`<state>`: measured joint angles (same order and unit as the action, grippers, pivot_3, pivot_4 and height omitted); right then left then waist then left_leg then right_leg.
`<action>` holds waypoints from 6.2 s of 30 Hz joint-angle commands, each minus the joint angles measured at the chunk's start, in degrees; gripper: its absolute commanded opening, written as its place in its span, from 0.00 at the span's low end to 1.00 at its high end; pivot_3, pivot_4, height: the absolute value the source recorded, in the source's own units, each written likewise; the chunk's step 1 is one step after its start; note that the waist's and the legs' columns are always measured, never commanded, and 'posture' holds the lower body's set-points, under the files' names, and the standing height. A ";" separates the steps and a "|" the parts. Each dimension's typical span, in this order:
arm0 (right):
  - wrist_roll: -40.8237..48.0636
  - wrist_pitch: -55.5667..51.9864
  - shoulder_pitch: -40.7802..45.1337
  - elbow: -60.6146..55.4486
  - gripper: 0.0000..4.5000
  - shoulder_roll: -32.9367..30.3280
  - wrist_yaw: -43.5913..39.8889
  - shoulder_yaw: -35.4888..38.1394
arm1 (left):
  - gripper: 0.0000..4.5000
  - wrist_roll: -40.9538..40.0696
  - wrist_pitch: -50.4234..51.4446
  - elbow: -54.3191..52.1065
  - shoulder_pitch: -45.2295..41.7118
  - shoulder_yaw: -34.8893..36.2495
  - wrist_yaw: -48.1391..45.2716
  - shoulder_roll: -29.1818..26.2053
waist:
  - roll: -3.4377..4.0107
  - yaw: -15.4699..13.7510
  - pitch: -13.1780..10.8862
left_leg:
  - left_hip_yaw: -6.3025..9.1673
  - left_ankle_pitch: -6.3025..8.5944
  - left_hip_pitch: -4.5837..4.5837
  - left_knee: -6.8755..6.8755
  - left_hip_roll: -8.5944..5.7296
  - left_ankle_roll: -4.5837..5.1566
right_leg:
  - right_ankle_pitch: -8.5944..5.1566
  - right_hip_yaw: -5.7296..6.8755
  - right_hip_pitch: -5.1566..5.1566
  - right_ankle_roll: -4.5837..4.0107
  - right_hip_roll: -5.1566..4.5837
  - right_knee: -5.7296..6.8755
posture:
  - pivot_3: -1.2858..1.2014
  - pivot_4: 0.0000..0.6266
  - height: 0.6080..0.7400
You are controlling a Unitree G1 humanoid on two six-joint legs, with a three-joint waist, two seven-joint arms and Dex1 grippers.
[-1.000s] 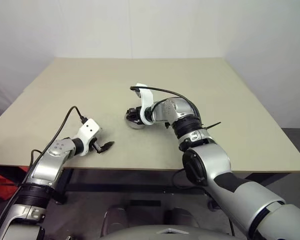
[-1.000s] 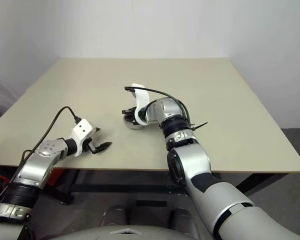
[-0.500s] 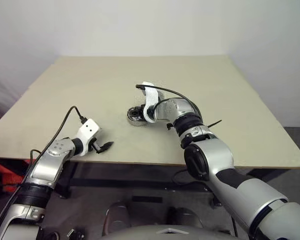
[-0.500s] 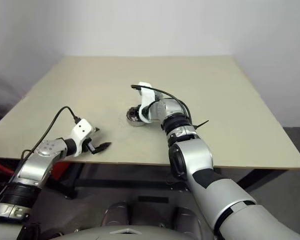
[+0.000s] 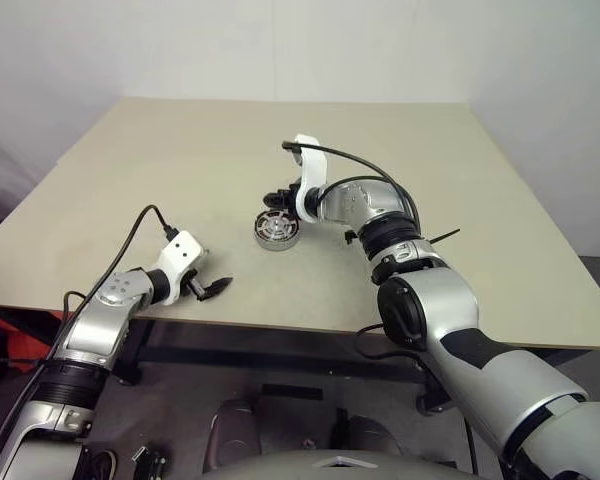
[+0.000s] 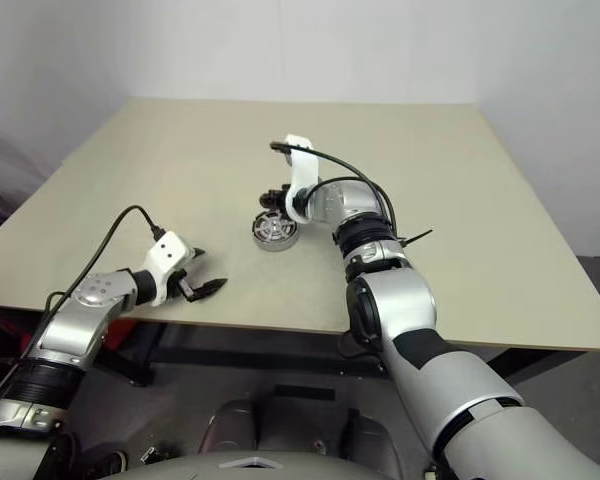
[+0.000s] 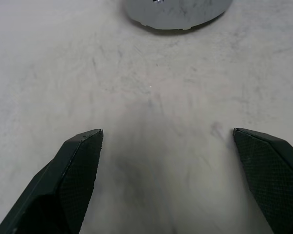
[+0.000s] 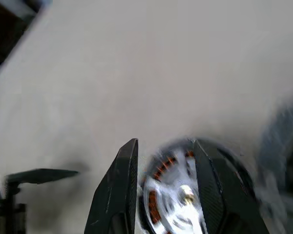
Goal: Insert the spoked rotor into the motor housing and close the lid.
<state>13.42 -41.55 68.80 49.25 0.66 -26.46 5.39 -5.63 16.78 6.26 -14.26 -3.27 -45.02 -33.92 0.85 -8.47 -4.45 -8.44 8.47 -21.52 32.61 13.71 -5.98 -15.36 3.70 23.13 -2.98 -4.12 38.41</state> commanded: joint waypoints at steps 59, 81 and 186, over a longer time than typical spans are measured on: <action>-7.85 31.55 -17.52 -13.07 0.00 -9.56 -16.70 -9.37 | 1.00 1.40 -1.78 3.73 -4.53 -1.13 -0.42 1.02 | -0.39 1.19 0.23 | -0.11 0.71 0.18 0.64 -0.06 1.41 | 0.36 -0.06 -0.86 0.38 -0.06 -0.81 | 0.52 0.00 1.00; -3.83 31.94 -10.97 -9.20 0.00 -12.44 -9.75 -2.60 | 1.00 1.54 -1.96 4.17 -4.87 -1.20 -0.21 1.17 | -0.40 1.24 0.24 | -0.12 0.69 0.33 0.61 -0.06 1.37 | 0.36 -0.07 -0.94 0.39 -0.06 -0.83 | 0.52 0.00 1.00; -10.79 31.12 -28.94 -14.43 0.00 -3.39 -11.06 -15.45 | 1.00 1.29 -3.32 7.56 -7.53 2.83 2.17 -2.23 | -0.43 1.52 0.26 | -0.14 0.70 0.46 0.60 -0.04 1.41 | 0.34 -0.07 -1.02 0.36 -0.06 -0.86 | 0.52 0.00 1.00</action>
<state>2.04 -9.99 39.85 35.21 -2.43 -36.77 -10.19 -4.20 14.23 14.82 -20.23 -1.73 -43.26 -35.70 0.42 -6.95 -4.19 -8.58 9.17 -21.06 33.21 13.67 -4.57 -15.02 3.63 22.11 -2.62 -4.18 37.55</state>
